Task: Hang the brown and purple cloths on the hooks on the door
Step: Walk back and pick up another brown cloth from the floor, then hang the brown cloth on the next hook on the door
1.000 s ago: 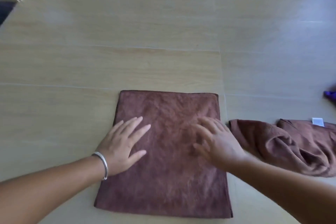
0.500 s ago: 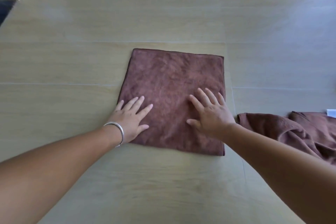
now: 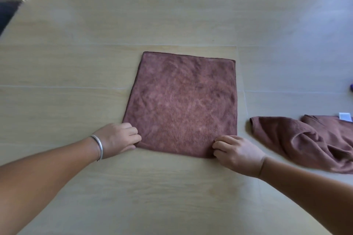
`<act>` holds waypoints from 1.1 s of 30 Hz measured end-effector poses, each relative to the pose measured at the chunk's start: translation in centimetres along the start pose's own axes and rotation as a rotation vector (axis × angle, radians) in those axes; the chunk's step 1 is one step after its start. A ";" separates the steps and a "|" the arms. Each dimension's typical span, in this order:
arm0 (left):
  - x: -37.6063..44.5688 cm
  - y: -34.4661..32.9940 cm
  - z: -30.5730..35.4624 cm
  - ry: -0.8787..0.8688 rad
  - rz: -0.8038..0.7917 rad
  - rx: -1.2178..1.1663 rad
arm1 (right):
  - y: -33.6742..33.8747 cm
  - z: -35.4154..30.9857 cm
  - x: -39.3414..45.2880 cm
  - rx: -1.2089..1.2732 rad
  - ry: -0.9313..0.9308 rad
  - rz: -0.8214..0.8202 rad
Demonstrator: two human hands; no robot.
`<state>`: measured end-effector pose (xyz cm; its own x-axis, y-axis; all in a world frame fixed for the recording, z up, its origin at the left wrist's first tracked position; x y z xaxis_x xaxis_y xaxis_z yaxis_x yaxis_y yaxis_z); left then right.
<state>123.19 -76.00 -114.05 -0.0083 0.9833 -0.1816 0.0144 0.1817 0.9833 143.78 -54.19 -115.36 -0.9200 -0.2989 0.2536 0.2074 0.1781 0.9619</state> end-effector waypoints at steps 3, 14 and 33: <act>0.9 1.1 -0.1 -0.037 -0.129 0.177 | 0.8 -0.4 0.4 -0.010 -0.063 -0.082; -0.8 20.6 -0.2 0.474 -0.216 0.024 | 23.8 2.1 5.8 -0.040 -0.456 -0.310; -14.0 83.3 6.0 0.240 0.205 0.030 | 84.8 -9.7 17.0 0.054 -0.558 0.097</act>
<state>130.51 -74.60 -29.70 -0.2376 0.9708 0.0328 0.0694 -0.0167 0.9974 148.91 -53.28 -28.50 -0.9369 0.2593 0.2345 0.2961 0.2320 0.9266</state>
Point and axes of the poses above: each hand's wrist, its own x-axis towards the middle knuckle, its own y-axis out of the back of the hand, z = x × y, the point moved 6 cm from there along x, towards the middle knuckle, and after that the axes turned 6 degrees about z, right-handed, at the moved point
